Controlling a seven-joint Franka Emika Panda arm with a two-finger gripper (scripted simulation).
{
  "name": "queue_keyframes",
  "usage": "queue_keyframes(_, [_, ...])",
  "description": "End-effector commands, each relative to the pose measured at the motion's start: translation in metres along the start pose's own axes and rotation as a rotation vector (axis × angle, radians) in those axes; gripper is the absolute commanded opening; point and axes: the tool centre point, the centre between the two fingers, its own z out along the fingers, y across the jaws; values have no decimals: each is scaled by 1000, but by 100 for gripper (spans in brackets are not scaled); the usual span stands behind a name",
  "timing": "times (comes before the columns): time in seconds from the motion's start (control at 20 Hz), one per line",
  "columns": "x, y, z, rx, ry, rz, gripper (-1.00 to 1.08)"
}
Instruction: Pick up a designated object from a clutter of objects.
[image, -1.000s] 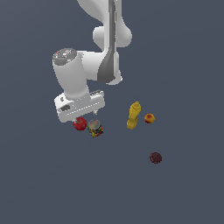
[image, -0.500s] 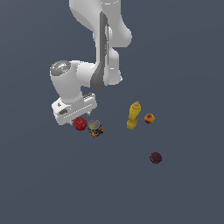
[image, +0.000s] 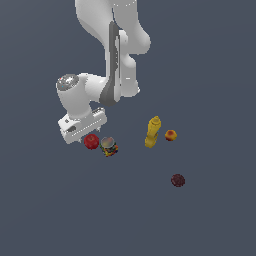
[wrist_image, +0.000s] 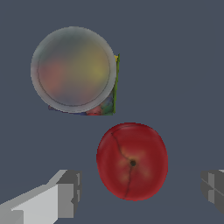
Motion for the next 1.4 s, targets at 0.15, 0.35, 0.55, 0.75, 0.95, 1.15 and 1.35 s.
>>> queue_keyframes(0.15, [-2, 0, 2, 0, -1, -8, 100])
queue_keyframes(0.35, [-3, 0, 7, 0, -1, -8, 100])
queue_keyframes(0.55, [-3, 0, 21, 0, -1, -8, 100])
queue_keyframes(0.75, [-4, -1, 40, -1, -1, -10, 100])
queue_keyframes(0.95, [-4, 0, 51, -1, -1, -10, 100])
queue_keyframes(1.15, [-4, 0, 53, -1, -1, -10, -100])
queue_keyframes(1.35, [-4, 0, 53, -1, -1, -10, -100])
